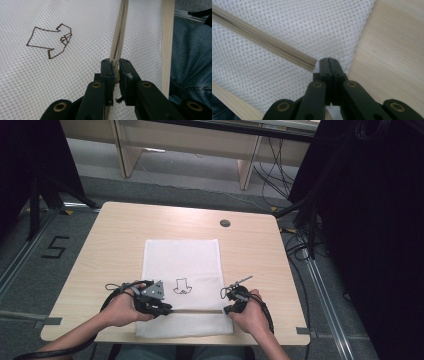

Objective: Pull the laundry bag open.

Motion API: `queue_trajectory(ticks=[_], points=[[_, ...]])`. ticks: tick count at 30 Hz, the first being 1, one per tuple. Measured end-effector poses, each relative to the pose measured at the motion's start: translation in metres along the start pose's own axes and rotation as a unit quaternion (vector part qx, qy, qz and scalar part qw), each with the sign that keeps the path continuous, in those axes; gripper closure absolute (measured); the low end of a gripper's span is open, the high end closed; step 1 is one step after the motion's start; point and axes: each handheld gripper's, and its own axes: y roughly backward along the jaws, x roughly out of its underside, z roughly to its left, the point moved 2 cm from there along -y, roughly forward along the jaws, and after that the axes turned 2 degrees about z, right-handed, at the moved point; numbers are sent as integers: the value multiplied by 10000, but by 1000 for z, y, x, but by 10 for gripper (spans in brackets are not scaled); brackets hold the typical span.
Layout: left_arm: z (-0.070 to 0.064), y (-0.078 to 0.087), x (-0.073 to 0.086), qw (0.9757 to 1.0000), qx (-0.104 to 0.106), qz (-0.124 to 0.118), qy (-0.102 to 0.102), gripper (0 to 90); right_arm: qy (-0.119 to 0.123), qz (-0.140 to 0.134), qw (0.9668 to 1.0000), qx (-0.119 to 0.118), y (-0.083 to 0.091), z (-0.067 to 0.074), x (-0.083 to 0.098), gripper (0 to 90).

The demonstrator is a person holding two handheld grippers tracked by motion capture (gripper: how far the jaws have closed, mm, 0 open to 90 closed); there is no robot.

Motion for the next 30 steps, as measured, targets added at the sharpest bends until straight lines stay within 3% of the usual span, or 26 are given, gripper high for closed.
queue_trajectory(ticks=[4,6,7,10,17,21,23,25,30], points=[[0,1,1,10000,-33,24,-58,817,51,-14,10000,19,0,0,0,900],[-1,2,2,10000,-21,-46,80,817,49,-27,10000,10,0,0,0,900],[0,4,3,10000,-55,34,-28,817,47,-18,10000,14,0,0,0,900],[0,4,4,10000,-28,-65,44,817,41,-11,10000,14,0,0,0,900],[0,7,7,10000,-58,-40,-7,817,60,-8,10000,36,0,-1,0,900],[1,9,10,9999,-55,-41,88,817,37,8,10000,36,0,-1,0,900],[2,10,11,10000,-68,-16,-9,817,28,26,10000,33,1,0,0,900],[1,10,12,9999,-70,-27,92,817,30,26,10000,36,1,0,0,900],[1,12,13,9999,-100,-5,30,817,20,21,10000,42,0,0,0,900]])
